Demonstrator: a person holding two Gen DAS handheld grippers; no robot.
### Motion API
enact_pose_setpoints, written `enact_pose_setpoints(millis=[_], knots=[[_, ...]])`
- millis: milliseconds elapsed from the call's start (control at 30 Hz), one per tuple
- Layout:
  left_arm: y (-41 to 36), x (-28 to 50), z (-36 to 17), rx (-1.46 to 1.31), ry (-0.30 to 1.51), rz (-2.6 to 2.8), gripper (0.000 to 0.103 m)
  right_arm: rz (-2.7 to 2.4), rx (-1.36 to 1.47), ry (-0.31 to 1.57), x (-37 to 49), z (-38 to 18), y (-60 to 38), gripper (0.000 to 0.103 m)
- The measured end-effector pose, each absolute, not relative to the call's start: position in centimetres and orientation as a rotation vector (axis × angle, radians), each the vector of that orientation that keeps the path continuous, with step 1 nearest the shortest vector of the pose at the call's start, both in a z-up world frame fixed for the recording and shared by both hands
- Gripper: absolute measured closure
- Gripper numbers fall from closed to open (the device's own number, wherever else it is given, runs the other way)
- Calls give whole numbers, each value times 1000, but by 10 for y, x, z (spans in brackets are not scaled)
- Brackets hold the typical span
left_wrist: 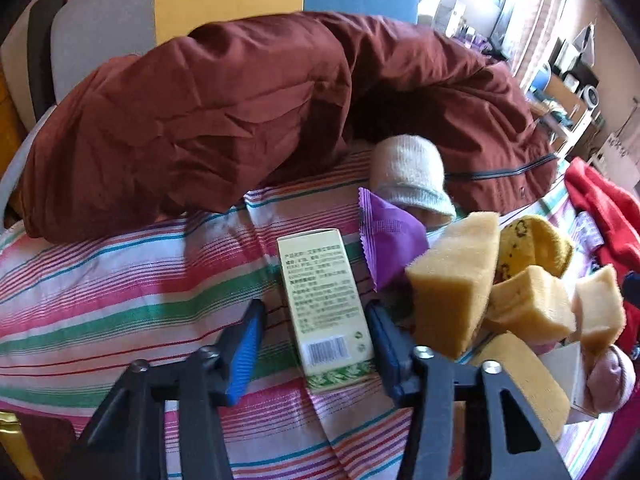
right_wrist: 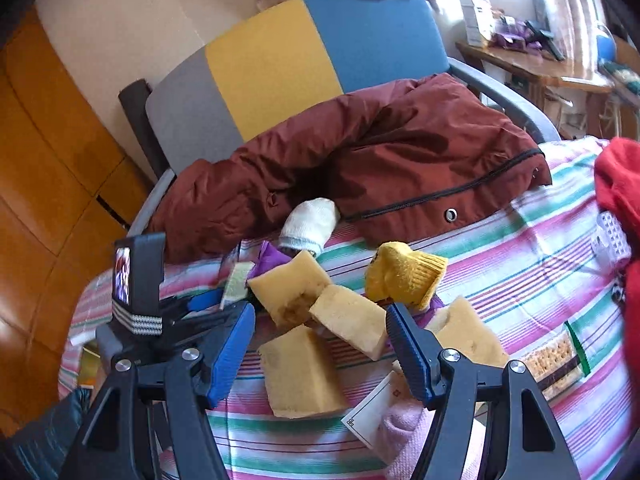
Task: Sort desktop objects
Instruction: 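Reach both tools to the pile and grasp the green-labelled box with the left tool, then grasp a yellow sponge with the right tool while the left tool holds the box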
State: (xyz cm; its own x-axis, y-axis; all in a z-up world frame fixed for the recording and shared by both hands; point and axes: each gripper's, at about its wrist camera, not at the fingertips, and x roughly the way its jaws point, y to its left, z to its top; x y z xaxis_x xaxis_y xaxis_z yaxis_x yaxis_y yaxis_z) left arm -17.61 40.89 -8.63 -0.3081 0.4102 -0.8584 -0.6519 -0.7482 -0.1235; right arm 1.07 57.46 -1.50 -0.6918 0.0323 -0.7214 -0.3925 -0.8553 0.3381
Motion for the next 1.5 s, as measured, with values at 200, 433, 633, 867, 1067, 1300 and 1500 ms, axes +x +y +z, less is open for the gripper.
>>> enact_pose_setpoints(millis=[200, 433, 633, 867, 1067, 1300, 1500], knots=[[385, -160, -79, -1263, 304, 2088, 74, 2633, -1183, 607, -11, -23, 556, 32], [364, -166, -81, -1298, 261, 2075, 61, 2690, -1315, 341, -64, -35, 534, 15], [358, -174, -83, -1314, 254, 2057, 57, 2621, -1474, 253, -102, -67, 542, 15], [356, -168, -81, -1300, 253, 2062, 73, 2597, -1530, 227, -109, -80, 546, 41], [345, -149, -60, -1263, 220, 2086, 73, 2642, -1450, 244, -86, -58, 536, 42], [324, -133, -23, -1208, 184, 2130, 73, 2732, -1368, 271, -55, -26, 503, 42], [297, -109, 6, -1139, 143, 2188, 73, 2782, -1310, 312, -37, -9, 473, 42]])
